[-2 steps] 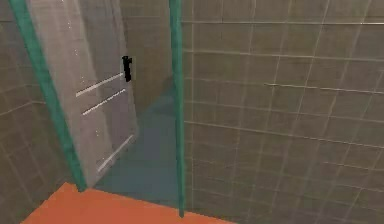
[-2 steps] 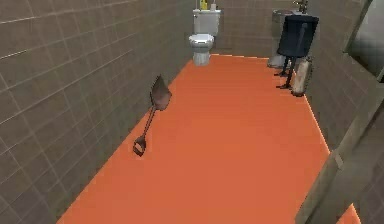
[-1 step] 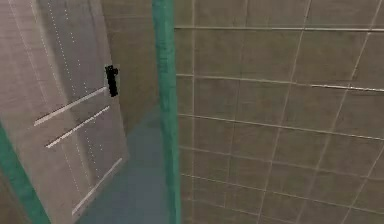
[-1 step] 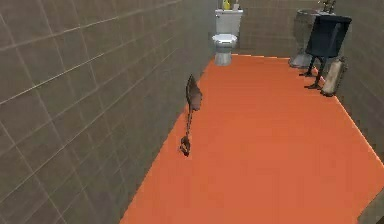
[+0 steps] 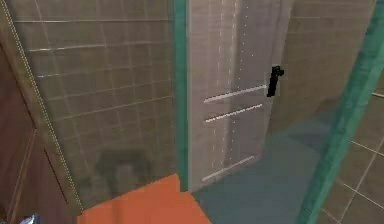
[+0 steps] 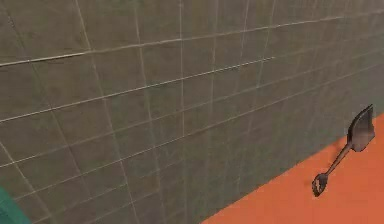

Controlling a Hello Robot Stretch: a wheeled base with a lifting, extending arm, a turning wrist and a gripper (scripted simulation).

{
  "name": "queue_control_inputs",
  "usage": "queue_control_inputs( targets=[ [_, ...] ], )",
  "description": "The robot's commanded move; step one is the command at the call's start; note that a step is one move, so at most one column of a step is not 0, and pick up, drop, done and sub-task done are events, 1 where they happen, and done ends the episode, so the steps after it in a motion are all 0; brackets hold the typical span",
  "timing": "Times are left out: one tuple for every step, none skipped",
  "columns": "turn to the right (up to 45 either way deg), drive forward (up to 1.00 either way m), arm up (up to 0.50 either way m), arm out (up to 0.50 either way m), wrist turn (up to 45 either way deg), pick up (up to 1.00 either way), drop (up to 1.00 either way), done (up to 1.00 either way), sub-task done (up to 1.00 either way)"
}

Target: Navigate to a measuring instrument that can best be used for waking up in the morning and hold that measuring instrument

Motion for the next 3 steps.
queue_control_inputs(
  targets=[
    [0.0, 0.7, 0.0, 0.0, 0.0, 0.0, 0.0, 0.0, 0.0],
    [45.0, 0.0, 0.0, 0.0, 0.0, 0.0, 0.0, 0.0, 0.0],
    [12.0, 0.0, 0.0, 0.0, 0.0, 0.0, 0.0, 0.0, 0.0]
  ],
)
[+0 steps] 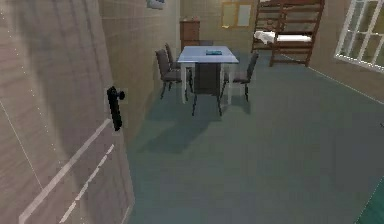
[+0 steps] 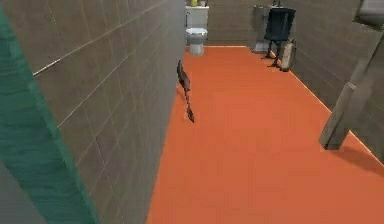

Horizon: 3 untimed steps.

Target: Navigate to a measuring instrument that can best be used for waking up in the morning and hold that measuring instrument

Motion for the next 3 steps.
queue_control_inputs(
  targets=[
    [0.0, 0.4, 0.0, 0.0, 0.0, 0.0, 0.0, 0.0, 0.0],
    [30.0, 0.0, 0.0, 0.0, 0.0, 0.0, 0.0, 0.0, 0.0],
    [3.0, 0.0, 0.0, 0.0, 0.0, 0.0, 0.0, 0.0, 0.0]
  ],
)
